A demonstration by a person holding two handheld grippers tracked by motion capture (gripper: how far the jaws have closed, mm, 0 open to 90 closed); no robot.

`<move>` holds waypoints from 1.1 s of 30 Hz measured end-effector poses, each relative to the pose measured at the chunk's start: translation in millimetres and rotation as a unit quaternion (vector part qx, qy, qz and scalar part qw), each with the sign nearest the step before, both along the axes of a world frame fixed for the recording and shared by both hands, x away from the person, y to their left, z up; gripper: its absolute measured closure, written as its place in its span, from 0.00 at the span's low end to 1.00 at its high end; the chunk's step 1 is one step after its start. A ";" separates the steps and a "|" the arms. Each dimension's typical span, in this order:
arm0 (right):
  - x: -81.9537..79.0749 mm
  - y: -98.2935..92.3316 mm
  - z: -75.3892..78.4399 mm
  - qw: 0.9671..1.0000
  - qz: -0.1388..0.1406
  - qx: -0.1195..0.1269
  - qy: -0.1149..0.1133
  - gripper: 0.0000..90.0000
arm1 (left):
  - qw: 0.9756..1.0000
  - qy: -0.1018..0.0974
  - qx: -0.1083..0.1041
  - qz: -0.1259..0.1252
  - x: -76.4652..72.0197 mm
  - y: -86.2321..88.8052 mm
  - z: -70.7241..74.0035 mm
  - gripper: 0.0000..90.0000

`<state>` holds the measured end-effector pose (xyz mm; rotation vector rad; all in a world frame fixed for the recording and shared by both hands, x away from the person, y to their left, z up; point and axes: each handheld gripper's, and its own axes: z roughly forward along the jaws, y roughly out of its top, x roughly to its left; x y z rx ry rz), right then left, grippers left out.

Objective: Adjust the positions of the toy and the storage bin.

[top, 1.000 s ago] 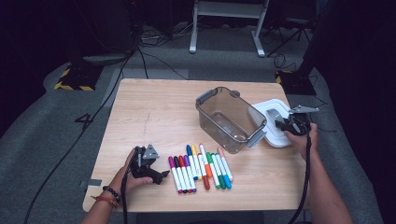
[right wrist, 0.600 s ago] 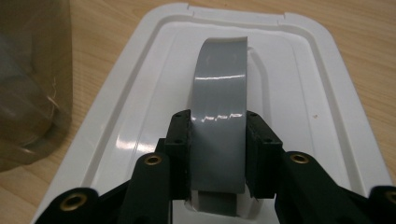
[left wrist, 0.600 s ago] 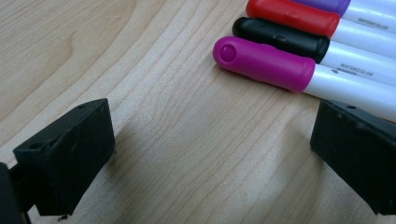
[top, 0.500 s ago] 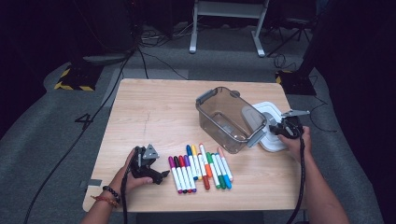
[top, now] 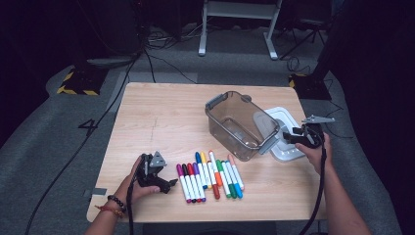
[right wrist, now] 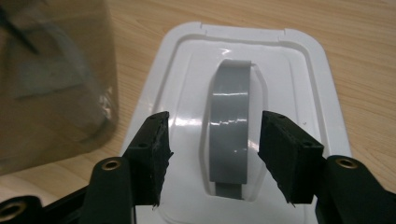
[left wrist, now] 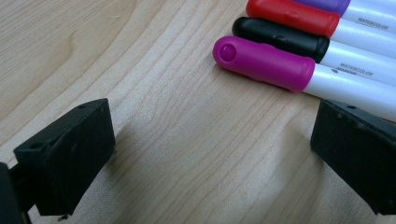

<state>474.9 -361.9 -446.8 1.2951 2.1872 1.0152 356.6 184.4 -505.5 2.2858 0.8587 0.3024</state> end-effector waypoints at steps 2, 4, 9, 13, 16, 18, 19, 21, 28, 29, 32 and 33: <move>-6.5 1.4 5.4 1.000 0.007 0.008 -0.004 0.47 | 1.000 0.000 -0.001 0.000 -0.8 0.5 -0.1 0.00; -15.1 4.0 9.6 1.000 0.012 0.002 -0.011 0.46 | 1.000 0.001 -0.001 0.002 -1.5 0.6 -0.1 0.00; -38.2 5.2 15.6 0.999 0.026 0.005 -0.020 0.44 | 1.000 0.001 -0.002 0.001 -2.5 1.7 -0.3 0.00; -56.2 8.7 16.3 0.999 0.044 0.012 -0.023 0.42 | 1.000 0.000 -0.002 0.000 -2.8 2.1 -0.2 0.00; -70.3 17.3 14.4 0.997 0.066 0.007 -0.025 0.41 | 1.000 -0.001 0.000 -0.001 -3.2 3.0 -0.1 0.00; -79.0 24.6 11.8 0.996 0.082 0.007 -0.023 0.41 | 1.000 0.001 -0.001 -0.001 -3.8 3.4 -0.1 0.00; -83.2 28.9 10.2 0.996 0.090 0.008 -0.021 0.40 | 1.000 -0.001 0.000 -0.003 -5.6 5.3 -0.1 0.00; -92.0 38.4 6.8 0.993 0.112 0.005 -0.024 0.40 | 1.000 -0.001 -0.002 -0.004 -7.5 7.2 -0.3 0.00; -111.9 69.7 -7.1 0.986 0.166 -0.004 -0.011 0.37 | 1.000 0.000 -0.001 -0.007 -15.6 15.8 -0.2 0.00; -115.3 78.8 -11.2 0.984 0.176 -0.002 -0.001 0.37 | 1.000 0.000 -0.002 -0.005 -17.2 16.7 -0.4 0.00; -120.8 93.4 -15.3 0.982 0.189 -0.011 0.003 0.37 | 1.000 0.000 0.000 0.000 -19.5 17.5 -0.1 0.00; -122.5 98.2 -15.8 0.981 0.193 -0.013 0.002 0.37 | 1.000 -0.001 0.000 0.000 -19.8 17.7 -0.2 0.00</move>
